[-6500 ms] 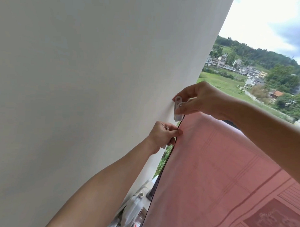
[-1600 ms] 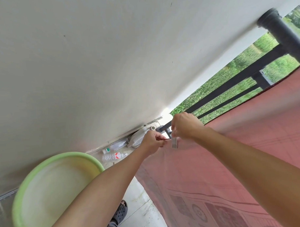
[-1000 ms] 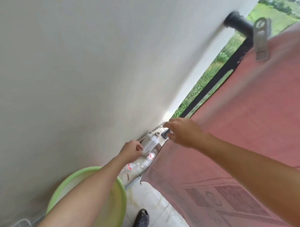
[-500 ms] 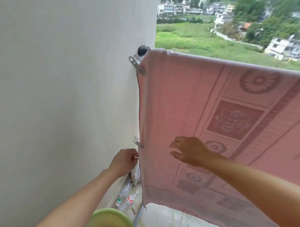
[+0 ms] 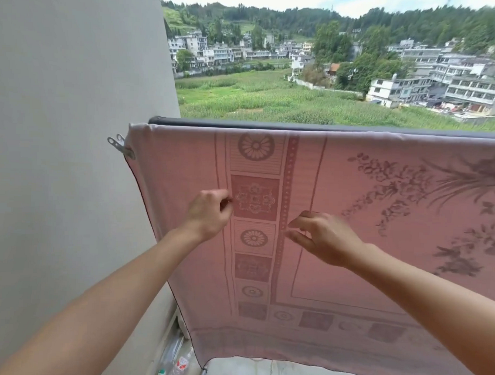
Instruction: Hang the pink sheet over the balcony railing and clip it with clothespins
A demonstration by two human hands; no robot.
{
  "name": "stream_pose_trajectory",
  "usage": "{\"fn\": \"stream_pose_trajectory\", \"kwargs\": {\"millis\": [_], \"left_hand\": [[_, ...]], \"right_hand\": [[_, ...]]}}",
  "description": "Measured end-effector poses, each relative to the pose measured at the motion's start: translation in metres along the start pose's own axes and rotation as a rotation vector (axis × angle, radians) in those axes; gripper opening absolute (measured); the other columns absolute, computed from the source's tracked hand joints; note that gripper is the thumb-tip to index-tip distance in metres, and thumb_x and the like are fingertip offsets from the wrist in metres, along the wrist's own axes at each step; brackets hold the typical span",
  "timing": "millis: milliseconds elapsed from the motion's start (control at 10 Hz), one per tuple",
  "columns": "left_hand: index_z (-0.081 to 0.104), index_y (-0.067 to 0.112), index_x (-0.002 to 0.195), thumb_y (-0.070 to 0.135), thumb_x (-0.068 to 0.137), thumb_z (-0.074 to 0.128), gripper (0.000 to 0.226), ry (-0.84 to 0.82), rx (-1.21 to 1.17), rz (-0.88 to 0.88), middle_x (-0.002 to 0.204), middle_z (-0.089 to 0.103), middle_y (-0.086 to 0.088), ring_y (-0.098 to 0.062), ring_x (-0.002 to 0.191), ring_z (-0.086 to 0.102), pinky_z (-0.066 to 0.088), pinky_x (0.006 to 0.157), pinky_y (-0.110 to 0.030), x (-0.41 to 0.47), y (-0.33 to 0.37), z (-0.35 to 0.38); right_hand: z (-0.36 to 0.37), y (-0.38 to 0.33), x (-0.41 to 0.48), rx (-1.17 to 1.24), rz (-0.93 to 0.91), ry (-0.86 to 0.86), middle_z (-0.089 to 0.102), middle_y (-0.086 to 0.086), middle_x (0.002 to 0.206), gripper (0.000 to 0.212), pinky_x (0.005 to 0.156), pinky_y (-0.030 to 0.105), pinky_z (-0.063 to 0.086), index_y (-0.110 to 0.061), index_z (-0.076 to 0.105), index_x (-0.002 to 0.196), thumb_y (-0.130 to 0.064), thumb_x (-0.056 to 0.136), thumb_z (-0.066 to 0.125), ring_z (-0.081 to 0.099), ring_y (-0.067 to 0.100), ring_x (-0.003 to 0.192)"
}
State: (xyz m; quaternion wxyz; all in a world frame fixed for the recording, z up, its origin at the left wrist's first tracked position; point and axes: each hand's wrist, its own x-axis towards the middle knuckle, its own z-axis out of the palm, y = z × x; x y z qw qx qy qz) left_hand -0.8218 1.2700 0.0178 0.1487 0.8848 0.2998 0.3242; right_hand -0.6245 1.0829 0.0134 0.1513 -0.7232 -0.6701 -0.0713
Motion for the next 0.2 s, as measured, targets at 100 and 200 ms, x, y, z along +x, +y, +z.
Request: {"fn": "stream_pose_trajectory", "kwargs": {"millis": [100,200], "left_hand": [[0.071,0.011,0.086,0.013,0.087,0.062,0.009,0.178,0.041,0.156,0.085,0.068,-0.002,-0.019,0.075,0.062,0.054,0.071,-0.036,0.032,0.041,-0.022],[0.067,0.009,0.092,0.016,0.090,0.060,0.011,0.295,0.127,0.213,0.094,0.064,-0.004,-0.020,0.087,0.058,0.047,0.077,-0.033,0.059,0.068,-0.040]], "right_hand": [[-0.044,0.012,-0.010,-0.034,0.017,0.177,0.069,-0.008,0.101,0.049,0.069,0.033,0.055,-0.027,0.072,0.104,-0.062,0.092,0.038,0.068,0.015,0.086],[-0.089,0.013,-0.017,0.062,-0.016,0.363,0.071,-0.009,0.099,0.046,0.069,0.036,0.057,-0.023,0.073,0.103,-0.057,0.093,0.044,0.065,0.006,0.077]]}}
